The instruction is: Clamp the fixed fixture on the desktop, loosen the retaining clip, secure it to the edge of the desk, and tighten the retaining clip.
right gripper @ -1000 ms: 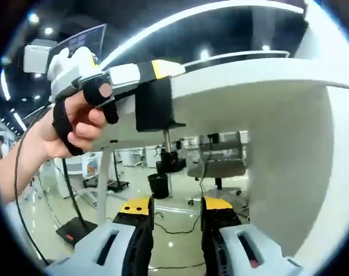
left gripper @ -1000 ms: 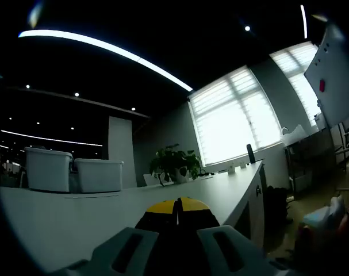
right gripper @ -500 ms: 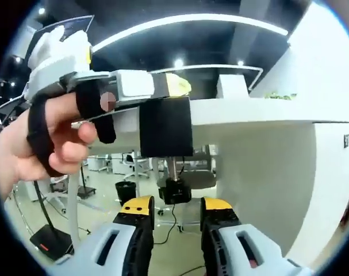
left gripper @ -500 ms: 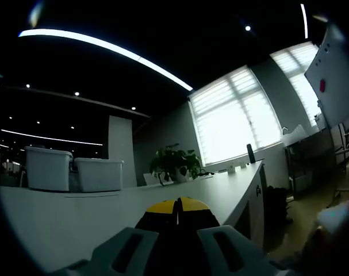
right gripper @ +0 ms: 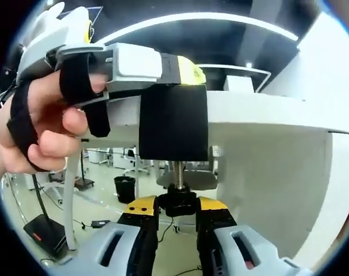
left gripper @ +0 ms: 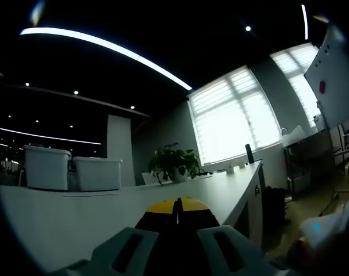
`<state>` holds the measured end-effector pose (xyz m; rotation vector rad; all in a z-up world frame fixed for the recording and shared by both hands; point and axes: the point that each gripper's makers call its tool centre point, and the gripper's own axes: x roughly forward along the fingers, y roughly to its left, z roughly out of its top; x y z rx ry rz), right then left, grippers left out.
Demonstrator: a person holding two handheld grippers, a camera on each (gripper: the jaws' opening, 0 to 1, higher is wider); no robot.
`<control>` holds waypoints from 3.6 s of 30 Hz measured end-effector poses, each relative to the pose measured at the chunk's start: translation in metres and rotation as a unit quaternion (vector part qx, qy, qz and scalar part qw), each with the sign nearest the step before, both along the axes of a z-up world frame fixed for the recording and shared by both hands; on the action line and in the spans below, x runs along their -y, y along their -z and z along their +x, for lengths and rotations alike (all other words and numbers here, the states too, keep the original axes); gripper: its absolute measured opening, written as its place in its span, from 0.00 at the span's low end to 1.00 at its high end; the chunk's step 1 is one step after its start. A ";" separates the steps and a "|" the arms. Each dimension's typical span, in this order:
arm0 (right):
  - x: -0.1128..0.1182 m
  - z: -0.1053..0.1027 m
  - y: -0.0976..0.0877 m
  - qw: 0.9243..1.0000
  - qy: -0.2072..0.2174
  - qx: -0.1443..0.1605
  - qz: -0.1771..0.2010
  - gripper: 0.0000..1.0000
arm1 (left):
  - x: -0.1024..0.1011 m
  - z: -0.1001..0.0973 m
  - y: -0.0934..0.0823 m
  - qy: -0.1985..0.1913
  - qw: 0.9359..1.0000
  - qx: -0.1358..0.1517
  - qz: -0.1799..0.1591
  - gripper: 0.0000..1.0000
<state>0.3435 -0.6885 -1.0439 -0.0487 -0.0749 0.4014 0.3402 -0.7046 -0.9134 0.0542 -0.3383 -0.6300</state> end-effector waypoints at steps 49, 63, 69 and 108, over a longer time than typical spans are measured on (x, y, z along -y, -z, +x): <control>0.005 -0.018 -0.005 0.998 0.051 -0.010 0.036 0.35 | 0.002 0.000 0.000 0.002 1.000 0.001 0.002 0.01; 0.006 -0.007 0.001 1.000 -0.022 0.008 0.018 0.23 | 0.002 0.000 0.001 0.002 1.000 -0.001 0.002 0.01; 0.004 -0.009 0.001 0.992 -0.116 0.046 -0.019 0.23 | 0.002 0.000 0.000 0.002 1.000 -0.001 0.001 0.01; 0.020 -0.050 -0.001 0.999 0.020 0.027 -0.013 0.30 | 0.000 0.000 0.002 -0.003 1.000 -0.010 -0.003 0.01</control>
